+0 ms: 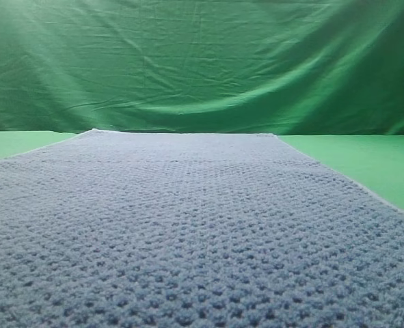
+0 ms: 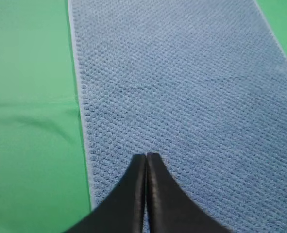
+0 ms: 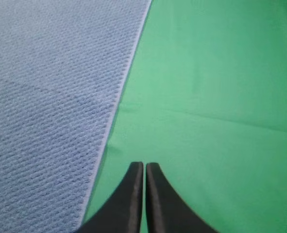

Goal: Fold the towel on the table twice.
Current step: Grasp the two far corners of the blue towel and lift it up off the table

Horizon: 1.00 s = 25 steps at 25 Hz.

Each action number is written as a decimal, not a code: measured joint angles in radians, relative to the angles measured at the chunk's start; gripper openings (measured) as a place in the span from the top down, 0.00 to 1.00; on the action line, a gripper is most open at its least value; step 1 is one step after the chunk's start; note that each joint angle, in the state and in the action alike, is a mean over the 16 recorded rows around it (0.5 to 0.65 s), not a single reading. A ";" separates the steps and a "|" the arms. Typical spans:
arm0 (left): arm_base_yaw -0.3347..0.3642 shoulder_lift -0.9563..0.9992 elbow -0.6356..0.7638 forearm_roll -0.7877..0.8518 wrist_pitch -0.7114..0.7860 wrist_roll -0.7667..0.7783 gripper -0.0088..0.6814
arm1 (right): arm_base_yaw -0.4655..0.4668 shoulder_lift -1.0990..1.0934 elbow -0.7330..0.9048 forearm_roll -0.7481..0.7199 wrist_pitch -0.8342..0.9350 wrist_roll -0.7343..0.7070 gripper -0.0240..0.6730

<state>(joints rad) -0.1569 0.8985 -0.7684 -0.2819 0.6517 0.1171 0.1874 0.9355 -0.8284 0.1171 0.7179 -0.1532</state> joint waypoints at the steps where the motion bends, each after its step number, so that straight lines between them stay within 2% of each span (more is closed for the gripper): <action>1: 0.000 0.038 -0.016 0.010 0.011 -0.009 0.99 | 0.014 0.044 -0.019 0.000 0.016 0.005 0.97; 9: -0.001 0.340 -0.132 0.061 0.051 -0.032 0.99 | 0.115 0.397 -0.198 -0.003 0.102 0.062 0.97; 17: -0.001 0.618 -0.258 0.123 0.047 -0.033 0.99 | 0.166 0.726 -0.396 -0.005 0.143 0.100 0.96; 21: -0.001 0.727 -0.321 0.151 0.040 -0.033 0.97 | 0.175 0.856 -0.481 -0.005 0.145 0.104 0.86; 25: -0.001 0.804 -0.370 0.166 0.029 -0.033 0.84 | 0.178 0.948 -0.540 -0.005 0.140 0.104 0.66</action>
<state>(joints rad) -0.1582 1.7024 -1.1385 -0.1159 0.6802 0.0837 0.3652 1.8835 -1.3686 0.1116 0.8584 -0.0492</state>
